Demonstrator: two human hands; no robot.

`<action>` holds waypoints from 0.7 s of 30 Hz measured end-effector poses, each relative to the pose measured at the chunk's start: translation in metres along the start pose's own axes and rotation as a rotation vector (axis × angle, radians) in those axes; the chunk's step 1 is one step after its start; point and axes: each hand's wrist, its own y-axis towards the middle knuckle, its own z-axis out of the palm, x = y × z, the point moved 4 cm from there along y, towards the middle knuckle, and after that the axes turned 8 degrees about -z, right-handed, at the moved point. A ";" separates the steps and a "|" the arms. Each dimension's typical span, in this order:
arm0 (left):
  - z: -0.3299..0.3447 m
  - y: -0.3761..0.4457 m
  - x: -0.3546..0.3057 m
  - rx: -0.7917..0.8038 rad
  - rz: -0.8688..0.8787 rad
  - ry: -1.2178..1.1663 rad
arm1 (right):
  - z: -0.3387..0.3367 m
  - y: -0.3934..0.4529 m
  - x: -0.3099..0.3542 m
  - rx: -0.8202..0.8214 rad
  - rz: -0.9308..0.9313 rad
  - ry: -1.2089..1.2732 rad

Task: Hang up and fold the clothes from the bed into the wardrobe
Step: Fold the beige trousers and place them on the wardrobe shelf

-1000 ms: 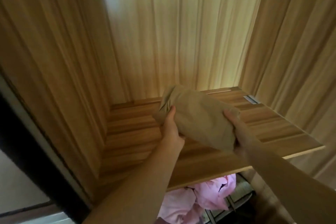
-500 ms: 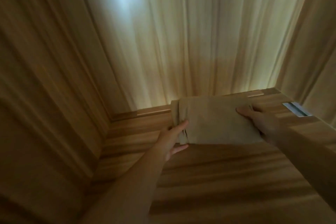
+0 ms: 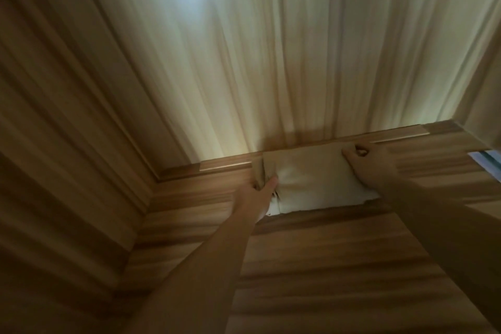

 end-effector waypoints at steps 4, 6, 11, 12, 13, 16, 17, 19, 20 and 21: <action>0.002 0.000 -0.004 -0.056 0.007 0.057 | -0.001 -0.001 0.005 -0.003 -0.001 -0.061; 0.001 -0.005 -0.008 -0.116 0.080 0.112 | -0.005 -0.009 0.010 0.008 -0.006 -0.060; -0.008 -0.038 -0.029 -0.251 0.277 0.336 | -0.025 -0.050 0.028 0.048 -0.109 -0.173; -0.010 -0.045 -0.033 -0.249 0.324 0.375 | -0.030 -0.061 0.034 0.063 -0.161 -0.238; -0.010 -0.051 -0.037 -0.232 0.390 0.430 | -0.034 -0.071 0.040 0.081 -0.210 -0.311; -0.004 -0.077 -0.045 -0.127 0.599 0.652 | -0.053 -0.105 0.055 0.093 -0.261 -0.450; -0.003 -0.089 -0.044 -0.096 0.641 0.704 | -0.060 -0.119 0.060 0.089 -0.267 -0.479; -0.002 -0.117 -0.040 -0.031 0.697 0.757 | -0.074 -0.150 0.068 0.059 -0.253 -0.535; -0.002 -0.132 -0.036 -0.006 0.729 0.778 | -0.081 -0.167 0.070 0.042 -0.240 -0.555; -0.002 -0.145 -0.030 0.012 0.756 0.792 | -0.088 -0.186 0.074 0.027 -0.228 -0.582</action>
